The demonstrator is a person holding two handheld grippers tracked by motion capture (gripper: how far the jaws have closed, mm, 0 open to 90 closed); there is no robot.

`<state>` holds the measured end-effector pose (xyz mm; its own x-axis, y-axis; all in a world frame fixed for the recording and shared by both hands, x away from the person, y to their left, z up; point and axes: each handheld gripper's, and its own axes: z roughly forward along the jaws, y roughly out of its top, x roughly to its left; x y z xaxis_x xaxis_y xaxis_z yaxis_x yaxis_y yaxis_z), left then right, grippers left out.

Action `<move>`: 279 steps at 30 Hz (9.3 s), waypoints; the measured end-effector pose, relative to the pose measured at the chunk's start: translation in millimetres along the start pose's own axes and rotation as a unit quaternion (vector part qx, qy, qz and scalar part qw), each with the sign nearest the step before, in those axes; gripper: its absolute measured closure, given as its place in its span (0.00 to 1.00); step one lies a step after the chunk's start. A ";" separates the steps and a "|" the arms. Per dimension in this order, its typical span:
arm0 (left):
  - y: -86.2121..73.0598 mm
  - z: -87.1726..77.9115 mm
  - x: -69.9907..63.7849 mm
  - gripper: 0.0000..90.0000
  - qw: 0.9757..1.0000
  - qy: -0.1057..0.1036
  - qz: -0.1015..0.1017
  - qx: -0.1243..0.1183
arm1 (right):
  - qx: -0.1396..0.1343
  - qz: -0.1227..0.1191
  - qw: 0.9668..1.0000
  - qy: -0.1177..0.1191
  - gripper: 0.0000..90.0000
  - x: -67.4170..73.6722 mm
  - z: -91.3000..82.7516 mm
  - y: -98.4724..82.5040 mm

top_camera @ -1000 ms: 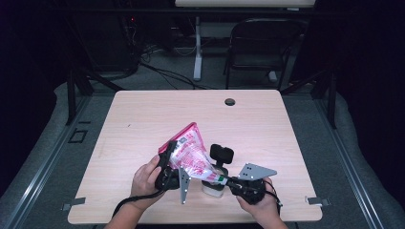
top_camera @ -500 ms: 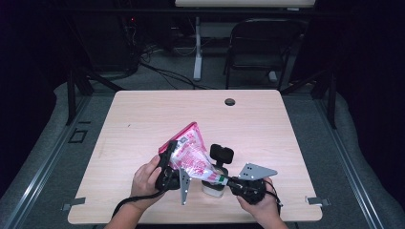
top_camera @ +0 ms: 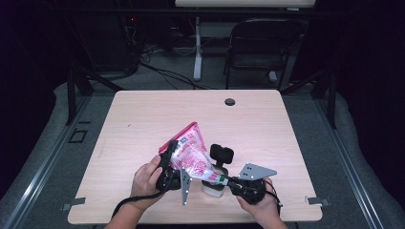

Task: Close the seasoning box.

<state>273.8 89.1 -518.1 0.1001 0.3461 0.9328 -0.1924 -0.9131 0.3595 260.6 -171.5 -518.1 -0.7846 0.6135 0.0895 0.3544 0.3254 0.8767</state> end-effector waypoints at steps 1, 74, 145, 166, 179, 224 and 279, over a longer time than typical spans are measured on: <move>0.2 0.0 -0.2 0.71 1.000 -0.001 0.001 0.001 | 0.001 -0.001 1.000 -0.001 0.98 -0.2 -0.2 -0.1; 10.5 -2.8 1.1 0.70 0.999 0.012 0.026 -0.019 | 0.008 -0.006 1.000 -0.015 1.00 2.5 -4.4 -3.3; 16.5 -5.7 4.7 0.70 0.998 0.020 0.053 -0.026 | -0.001 0.001 1.000 -0.025 0.99 2.2 -6.9 -5.0; 17.2 -5.9 5.5 0.70 0.998 0.018 0.051 -0.027 | -0.002 0.000 1.000 -0.028 0.99 2.6 -7.6 -5.0; 17.8 -6.5 6.3 0.70 0.998 0.021 0.054 -0.029 | -0.002 0.001 1.000 -0.028 0.99 2.7 -7.3 -5.2; 22.1 -8.4 9.2 0.71 0.997 0.024 0.068 -0.033 | -0.002 0.002 0.999 -0.033 0.99 3.0 -5.4 -6.1; 26.7 -6.6 20.5 0.74 0.990 -0.013 0.132 -0.036 | 0.043 -0.007 0.999 -0.028 1.00 2.4 -14.8 -1.1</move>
<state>264.3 73.3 -489.3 0.0624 0.0902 0.9940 -0.2843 -0.9531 0.1043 250.9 -181.0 -511.9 -0.7609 0.6471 0.0482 0.3880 0.3941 0.8331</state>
